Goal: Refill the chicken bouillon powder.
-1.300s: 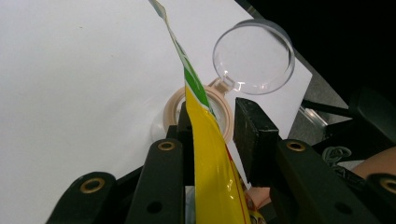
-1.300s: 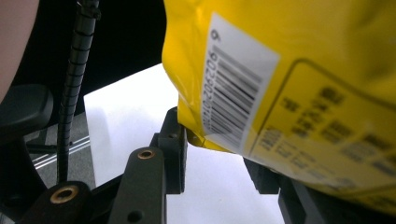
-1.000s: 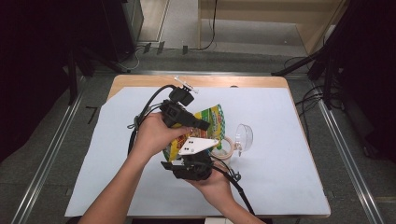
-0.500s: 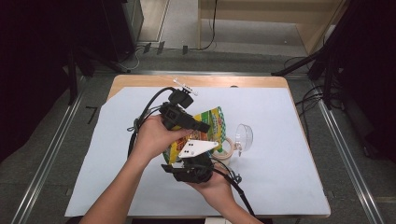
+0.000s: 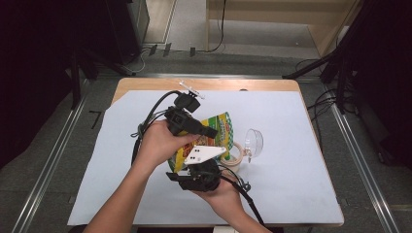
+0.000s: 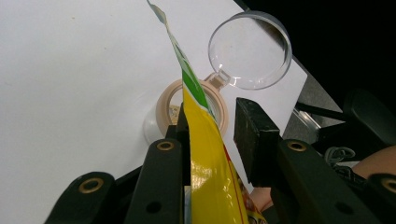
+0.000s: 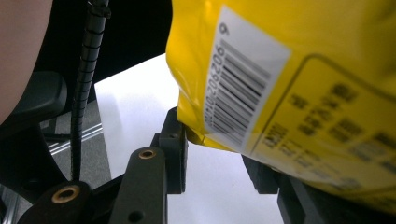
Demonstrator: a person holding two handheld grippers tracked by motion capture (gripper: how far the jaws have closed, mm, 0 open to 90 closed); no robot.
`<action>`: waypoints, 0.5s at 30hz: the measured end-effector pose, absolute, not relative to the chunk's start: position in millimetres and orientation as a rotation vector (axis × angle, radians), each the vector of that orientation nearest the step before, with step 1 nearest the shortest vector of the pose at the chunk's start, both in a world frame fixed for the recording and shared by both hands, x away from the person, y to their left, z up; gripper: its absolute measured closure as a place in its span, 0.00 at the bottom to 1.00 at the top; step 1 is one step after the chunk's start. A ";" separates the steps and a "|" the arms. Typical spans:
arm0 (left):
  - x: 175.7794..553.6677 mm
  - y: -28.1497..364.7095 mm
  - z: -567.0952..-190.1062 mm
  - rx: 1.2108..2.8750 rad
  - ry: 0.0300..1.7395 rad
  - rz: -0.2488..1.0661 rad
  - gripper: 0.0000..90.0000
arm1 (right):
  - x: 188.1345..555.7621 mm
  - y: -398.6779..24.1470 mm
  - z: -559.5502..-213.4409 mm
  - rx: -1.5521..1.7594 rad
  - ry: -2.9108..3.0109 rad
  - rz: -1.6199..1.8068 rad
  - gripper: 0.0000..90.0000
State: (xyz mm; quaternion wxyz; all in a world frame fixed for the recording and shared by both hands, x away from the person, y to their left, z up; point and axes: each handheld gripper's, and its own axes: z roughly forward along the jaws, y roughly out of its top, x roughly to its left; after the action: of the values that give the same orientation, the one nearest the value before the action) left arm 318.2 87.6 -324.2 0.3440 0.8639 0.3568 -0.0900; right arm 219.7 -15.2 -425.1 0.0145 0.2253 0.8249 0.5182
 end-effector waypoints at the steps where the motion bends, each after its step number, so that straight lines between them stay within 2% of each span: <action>1: 317.2 86.7 -324.0 2.244 0.928 -0.225 0.80 | 219.5 -15.2 -425.4 0.699 2.568 1.611 0.72; 7: 313.1 82.5 -323.0 2.278 0.920 -0.190 0.85 | 217.1 -15.3 -430.5 0.696 2.550 1.614 0.73; 15: 313.8 84.9 -321.9 2.272 0.913 -0.190 0.85 | 216.2 -15.9 -430.3 0.691 2.538 1.633 0.74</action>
State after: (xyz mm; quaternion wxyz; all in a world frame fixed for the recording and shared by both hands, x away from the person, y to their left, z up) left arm 313.8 84.9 -321.9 0.3362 0.8713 0.3500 -0.0728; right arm 216.2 -15.9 -430.3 0.0230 0.2232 0.8195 0.5273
